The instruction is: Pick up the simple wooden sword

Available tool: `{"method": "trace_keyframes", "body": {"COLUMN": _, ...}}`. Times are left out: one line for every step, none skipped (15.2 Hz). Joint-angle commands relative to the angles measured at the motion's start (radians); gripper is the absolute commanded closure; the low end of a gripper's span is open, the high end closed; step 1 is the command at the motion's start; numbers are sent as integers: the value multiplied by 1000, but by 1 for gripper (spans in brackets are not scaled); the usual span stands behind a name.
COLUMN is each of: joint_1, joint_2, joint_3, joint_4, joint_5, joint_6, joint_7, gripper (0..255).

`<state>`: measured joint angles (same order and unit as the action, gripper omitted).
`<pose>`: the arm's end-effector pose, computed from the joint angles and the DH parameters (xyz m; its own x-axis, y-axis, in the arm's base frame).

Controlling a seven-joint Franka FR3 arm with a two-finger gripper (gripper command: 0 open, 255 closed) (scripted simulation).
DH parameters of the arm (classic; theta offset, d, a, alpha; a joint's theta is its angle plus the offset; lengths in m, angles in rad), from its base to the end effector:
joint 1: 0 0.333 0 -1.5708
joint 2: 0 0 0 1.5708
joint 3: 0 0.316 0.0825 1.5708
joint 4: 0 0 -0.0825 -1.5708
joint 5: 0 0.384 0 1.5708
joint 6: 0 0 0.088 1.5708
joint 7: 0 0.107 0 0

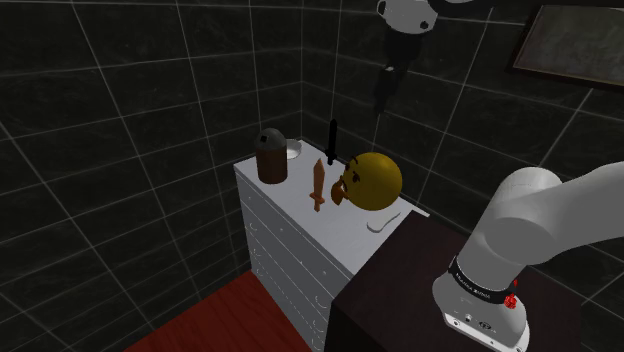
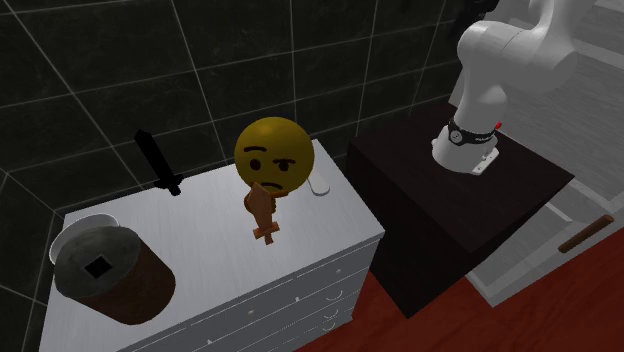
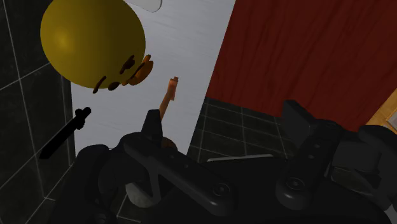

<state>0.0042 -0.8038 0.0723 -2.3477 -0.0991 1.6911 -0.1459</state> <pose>0.3137 0.0221 0.6117 0.9689 0.2159 0.1206 0.1942 -0.9661 0.1699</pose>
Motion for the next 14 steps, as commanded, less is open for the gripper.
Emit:
{"method": "trace_keyframes", "body": {"joint_1": 0, "joint_2": 0, "joint_3": 0, "joint_4": 0, "joint_5": 0, "joint_6": 0, "joint_7": 0, "gripper": 0}}
{"method": "trace_keyframes", "body": {"joint_1": -3, "joint_2": -5, "joint_3": -6, "joint_4": -38, "joint_5": -1, "joint_6": 42, "joint_7": 4, "gripper": 0}}
{"method": "trace_keyframes", "body": {"joint_1": -6, "joint_2": -9, "joint_3": -12, "joint_4": -75, "joint_5": -2, "joint_6": 86, "joint_7": 8, "gripper": 0}}
{"method": "trace_keyframes", "body": {"joint_1": -10, "joint_2": -11, "joint_3": -19, "joint_4": -111, "joint_5": -3, "joint_6": 129, "joint_7": 13, "gripper": 0}}
{"method": "trace_keyframes", "body": {"joint_1": -13, "joint_2": -10, "joint_3": -25, "joint_4": -145, "joint_5": -5, "joint_6": 174, "joint_7": 17, "gripper": 0}}
{"method": "trace_keyframes", "body": {"joint_1": -17, "joint_2": -8, "joint_3": -31, "joint_4": -178, "joint_5": -6, "joint_6": 219, "joint_7": 21, "gripper": 0}}
{"method": "trace_keyframes", "body": {"joint_1": -21, "joint_2": -3, "joint_3": -37, "joint_4": -209, "joint_5": -8, "joint_6": 265, "joint_7": 25, "gripper": 0}}
{"method": "trace_keyframes", "body": {"joint_1": -26, "joint_2": 4, "joint_3": -43, "joint_4": -239, "joint_5": -10, "joint_6": 311, "joint_7": 30, "gripper": 0}}
{"method": "trace_keyframes", "body": {"joint_1": -30, "joint_2": 14, "joint_3": -49, "joint_4": -268, "joint_5": -12, "joint_6": 359, "joint_7": 34, "gripper": 0}}
{"method": "trace_keyframes", "body": {"joint_1": -35, "joint_2": 26, "joint_3": -54, "joint_4": -295, "joint_5": -14, "joint_6": 408, "joint_7": 38, "gripper": 0}}
{"method": "trace_keyframes", "body": {"joint_1": -41, "joint_2": 41, "joint_3": -60, "joint_4": -320, "joint_5": -17, "joint_6": 458, "joint_7": 42, "gripper": 0}}
{"method": "trace_keyframes", "body": {"joint_1": -46, "joint_2": 58, "joint_3": -66, "joint_4": -344, "joint_5": -19, "joint_6": 509, "joint_7": 46, "gripper": 0}}
{"method": "trace_keyframes", "body": {"joint_1": -51, "joint_2": 79, "joint_3": -72, "joint_4": -366, "joint_5": -22, "joint_6": 561, "joint_7": 51, "gripper": 0}}
{"method": "trace_keyframes", "body": {"joint_1": -57, "joint_2": 102, "joint_3": -77, "joint_4": -386, "joint_5": -25, "joint_6": 614, "joint_7": 55, "gripper": 0}}
